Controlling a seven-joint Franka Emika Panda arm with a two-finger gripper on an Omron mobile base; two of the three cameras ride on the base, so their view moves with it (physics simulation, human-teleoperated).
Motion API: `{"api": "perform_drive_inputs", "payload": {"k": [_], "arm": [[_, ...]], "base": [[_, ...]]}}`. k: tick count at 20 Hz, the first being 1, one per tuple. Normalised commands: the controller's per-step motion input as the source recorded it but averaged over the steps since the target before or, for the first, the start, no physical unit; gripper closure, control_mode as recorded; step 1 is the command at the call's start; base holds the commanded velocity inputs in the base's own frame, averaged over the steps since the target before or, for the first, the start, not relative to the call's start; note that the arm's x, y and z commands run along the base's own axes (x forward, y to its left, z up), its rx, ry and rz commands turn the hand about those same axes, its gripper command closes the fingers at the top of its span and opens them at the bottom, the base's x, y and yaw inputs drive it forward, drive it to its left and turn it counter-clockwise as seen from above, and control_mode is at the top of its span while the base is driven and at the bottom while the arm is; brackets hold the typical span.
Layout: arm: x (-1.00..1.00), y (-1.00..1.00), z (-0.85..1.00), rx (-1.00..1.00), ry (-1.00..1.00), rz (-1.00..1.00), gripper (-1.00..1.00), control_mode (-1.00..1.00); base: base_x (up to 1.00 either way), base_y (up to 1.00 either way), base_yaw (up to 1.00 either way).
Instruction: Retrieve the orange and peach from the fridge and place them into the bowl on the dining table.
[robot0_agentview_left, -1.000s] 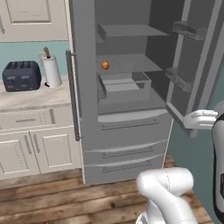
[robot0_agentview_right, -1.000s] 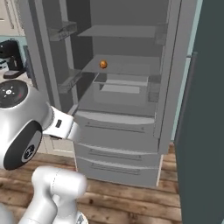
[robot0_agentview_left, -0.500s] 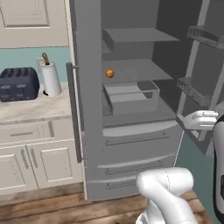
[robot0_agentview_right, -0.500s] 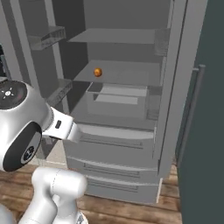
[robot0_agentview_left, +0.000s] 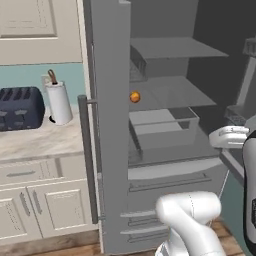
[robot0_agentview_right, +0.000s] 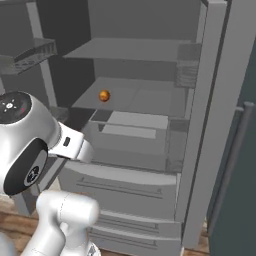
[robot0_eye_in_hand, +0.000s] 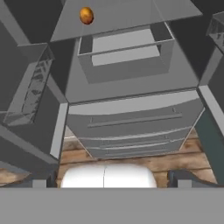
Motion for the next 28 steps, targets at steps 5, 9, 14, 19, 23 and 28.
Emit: {"api": "perform_drive_inputs", "payload": {"k": [5,9,14,19,23,28], "arm": [[0.0,0.0,0.0,0.0,0.0,0.0,-1.0,1.0],[0.0,0.0,0.0,0.0,0.0,0.0,-1.0,1.0],[0.0,0.0,0.0,0.0,0.0,0.0,-1.0,1.0],[0.0,0.0,0.0,0.0,0.0,0.0,-1.0,1.0],[0.0,0.0,0.0,0.0,0.0,0.0,-1.0,1.0],[0.0,0.0,0.0,0.0,0.0,0.0,-1.0,1.0]], "base": [[0.6,0.0,0.12],[0.56,0.0,0.14],[0.52,-0.01,0.14],[0.34,-0.03,0.11],[0.06,-0.04,0.02],[0.08,0.0,0.0]]}}
